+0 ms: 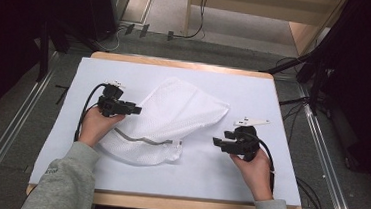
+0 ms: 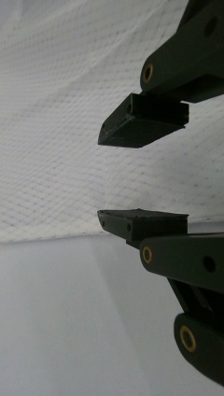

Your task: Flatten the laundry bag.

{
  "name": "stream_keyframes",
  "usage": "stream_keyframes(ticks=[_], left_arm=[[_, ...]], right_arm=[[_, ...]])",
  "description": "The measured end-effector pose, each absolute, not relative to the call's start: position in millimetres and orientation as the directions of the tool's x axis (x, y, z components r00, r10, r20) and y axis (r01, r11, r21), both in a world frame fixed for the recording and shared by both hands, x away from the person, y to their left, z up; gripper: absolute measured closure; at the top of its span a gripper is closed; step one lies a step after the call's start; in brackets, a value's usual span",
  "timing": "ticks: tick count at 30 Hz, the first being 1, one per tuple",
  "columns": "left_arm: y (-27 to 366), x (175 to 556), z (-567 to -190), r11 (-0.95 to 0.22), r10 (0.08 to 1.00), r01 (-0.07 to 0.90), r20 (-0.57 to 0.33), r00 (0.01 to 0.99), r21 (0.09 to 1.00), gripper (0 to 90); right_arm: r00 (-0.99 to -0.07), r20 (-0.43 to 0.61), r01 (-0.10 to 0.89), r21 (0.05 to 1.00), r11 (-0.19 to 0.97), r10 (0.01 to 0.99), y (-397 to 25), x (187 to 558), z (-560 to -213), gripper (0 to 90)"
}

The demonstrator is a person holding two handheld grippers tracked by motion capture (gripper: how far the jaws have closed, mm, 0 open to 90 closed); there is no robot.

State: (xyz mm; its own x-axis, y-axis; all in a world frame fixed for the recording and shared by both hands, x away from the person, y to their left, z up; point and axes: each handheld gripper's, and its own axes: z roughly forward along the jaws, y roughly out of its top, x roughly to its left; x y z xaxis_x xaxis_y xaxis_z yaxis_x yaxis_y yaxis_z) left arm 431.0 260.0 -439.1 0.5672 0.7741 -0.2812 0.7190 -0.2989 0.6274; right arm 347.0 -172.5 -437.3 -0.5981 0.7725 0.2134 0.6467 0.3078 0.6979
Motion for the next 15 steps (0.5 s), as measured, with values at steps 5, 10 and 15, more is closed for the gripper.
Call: stream_keyframes(ticks=[5,10,15], left_arm=[[258,440,-449,-0.302,0.795,0.731,-0.262,0.547,0.612,56.4],[254,443,-453,-0.312,0.800,0.734,-0.251,0.545,0.603,63.6],[253,443,-454,-0.329,0.804,0.734,-0.230,0.548,0.594,79.9]], right_arm=[[-0.591,0.221,0.658,0.689,0.305,0.776,-172,343,-439,43.5],[-0.593,0.217,0.665,0.675,0.319,0.775,-170,342,-443,43.4],[-0.600,0.216,0.666,0.668,0.332,0.770,-168,341,-444,43.7]])
